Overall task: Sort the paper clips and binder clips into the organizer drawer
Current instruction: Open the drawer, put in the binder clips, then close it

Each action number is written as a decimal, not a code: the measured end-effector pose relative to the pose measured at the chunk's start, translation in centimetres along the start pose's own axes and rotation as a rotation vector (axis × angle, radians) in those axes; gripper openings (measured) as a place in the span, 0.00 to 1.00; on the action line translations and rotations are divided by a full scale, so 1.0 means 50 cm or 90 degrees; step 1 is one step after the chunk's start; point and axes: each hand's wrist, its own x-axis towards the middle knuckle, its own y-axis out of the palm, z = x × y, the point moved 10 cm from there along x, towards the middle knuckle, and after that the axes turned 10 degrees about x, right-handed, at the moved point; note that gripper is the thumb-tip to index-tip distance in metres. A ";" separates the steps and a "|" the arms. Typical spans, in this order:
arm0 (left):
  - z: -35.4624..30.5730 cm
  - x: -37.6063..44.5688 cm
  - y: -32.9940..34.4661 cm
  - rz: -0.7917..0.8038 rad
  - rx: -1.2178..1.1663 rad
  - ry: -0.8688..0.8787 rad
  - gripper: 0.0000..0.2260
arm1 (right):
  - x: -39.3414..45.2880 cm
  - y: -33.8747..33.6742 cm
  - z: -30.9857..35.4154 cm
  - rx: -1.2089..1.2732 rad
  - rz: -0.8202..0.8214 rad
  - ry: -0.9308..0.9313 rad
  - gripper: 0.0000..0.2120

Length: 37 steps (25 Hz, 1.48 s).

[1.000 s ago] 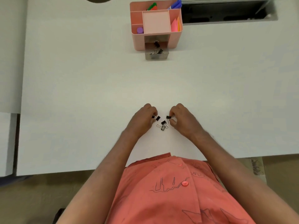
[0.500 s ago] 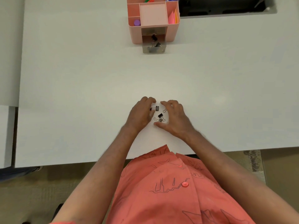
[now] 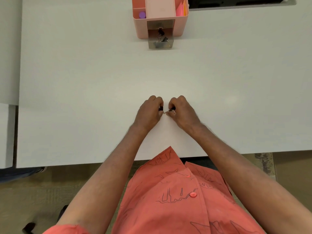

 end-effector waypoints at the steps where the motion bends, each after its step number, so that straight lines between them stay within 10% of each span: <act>1: -0.001 0.001 -0.001 0.004 -0.002 -0.004 0.08 | 0.004 -0.005 0.001 -0.008 -0.001 0.000 0.06; 11: 0.023 0.014 -0.013 0.001 -0.181 -0.107 0.07 | 0.031 -0.021 0.003 0.052 -0.049 0.030 0.05; 18: 0.030 0.029 0.017 0.066 -0.716 -0.285 0.12 | 0.067 0.009 -0.034 0.671 -0.020 0.322 0.02; 32: 0.076 0.250 -0.177 -0.015 -0.645 -0.160 0.11 | 0.294 -0.104 0.095 0.687 0.083 0.315 0.10; 37: 0.072 0.341 -0.300 -0.173 -0.264 -0.061 0.13 | 0.401 -0.235 0.144 0.222 -0.089 0.107 0.13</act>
